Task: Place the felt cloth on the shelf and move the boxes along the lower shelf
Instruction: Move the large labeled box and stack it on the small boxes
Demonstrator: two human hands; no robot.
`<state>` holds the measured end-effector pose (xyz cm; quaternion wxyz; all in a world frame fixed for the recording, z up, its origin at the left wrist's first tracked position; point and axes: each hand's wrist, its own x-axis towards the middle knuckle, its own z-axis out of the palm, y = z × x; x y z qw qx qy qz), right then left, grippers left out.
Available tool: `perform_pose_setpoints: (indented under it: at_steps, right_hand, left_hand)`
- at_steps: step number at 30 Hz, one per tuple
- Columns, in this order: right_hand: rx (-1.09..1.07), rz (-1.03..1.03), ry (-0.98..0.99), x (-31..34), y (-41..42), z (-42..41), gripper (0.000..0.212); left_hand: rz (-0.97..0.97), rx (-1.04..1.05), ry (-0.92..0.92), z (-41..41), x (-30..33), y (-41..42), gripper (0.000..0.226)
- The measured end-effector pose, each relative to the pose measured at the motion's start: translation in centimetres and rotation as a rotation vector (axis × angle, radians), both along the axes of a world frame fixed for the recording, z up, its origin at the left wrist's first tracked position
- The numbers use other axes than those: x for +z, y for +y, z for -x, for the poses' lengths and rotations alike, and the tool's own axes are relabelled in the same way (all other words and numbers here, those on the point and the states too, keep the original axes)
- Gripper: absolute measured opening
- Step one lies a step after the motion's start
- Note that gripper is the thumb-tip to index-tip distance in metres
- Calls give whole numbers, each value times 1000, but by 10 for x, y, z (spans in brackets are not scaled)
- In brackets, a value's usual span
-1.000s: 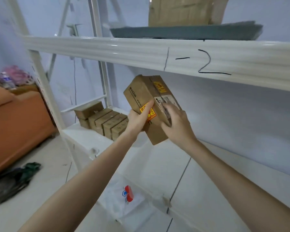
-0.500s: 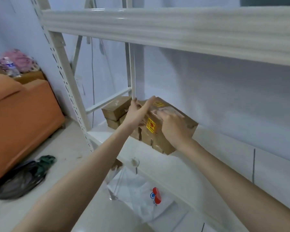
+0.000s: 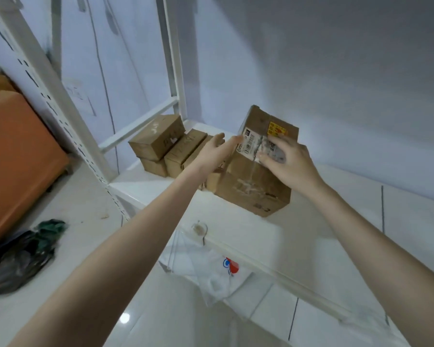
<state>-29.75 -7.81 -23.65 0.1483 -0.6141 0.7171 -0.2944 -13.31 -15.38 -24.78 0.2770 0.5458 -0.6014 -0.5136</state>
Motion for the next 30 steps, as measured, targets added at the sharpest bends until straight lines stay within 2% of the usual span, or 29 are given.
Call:
perform_pose_setpoints:
  at_steps: [3, 5, 10, 13, 15, 17, 21, 25, 26, 28, 30]
  right_hand:
    - [10, -28, 16, -1, -1, 2, 60]
    - [17, -49, 31, -4, -2, 2, 61]
    - [12, -29, -76, -7, -3, 2, 66]
    - [-119, -15, -218, -7, -1, 5, 79]
    - [-220, -125, -359, -8, 2, 10, 82]
    - [-235, -235, -477, -8, 6, 14, 75]
    - [-140, -176, -438, -1, 6, 14, 44]
    - [-54, -131, -393, 17, -9, 13, 42]
    - [-35, -125, -366, 23, -15, 11, 44]
    - [7, -121, -330, 33, -28, 6, 44]
    - [56, -114, -313, 42, -45, -3, 39]
  left_hand:
    - [-10, -31, 21, 1, -1, 2, 50]
    - [8, -42, 18, 3, -3, 4, 41]
    - [38, -78, -29, 5, -2, 9, 40]
    - [32, -75, -47, 0, -1, 10, 42]
    - [32, -44, -67, -5, -3, 11, 45]
    - [33, -17, -45, -7, -5, 13, 45]
    - [71, 54, -5, -5, -2, 20, 43]
    - [316, 70, -52, -18, 10, 17, 69]
    - [369, 46, -93, -23, 17, 17, 68]
    - [426, 2, -200, -32, 27, 14, 53]
    - [438, 26, -231, -41, 32, 9, 40]
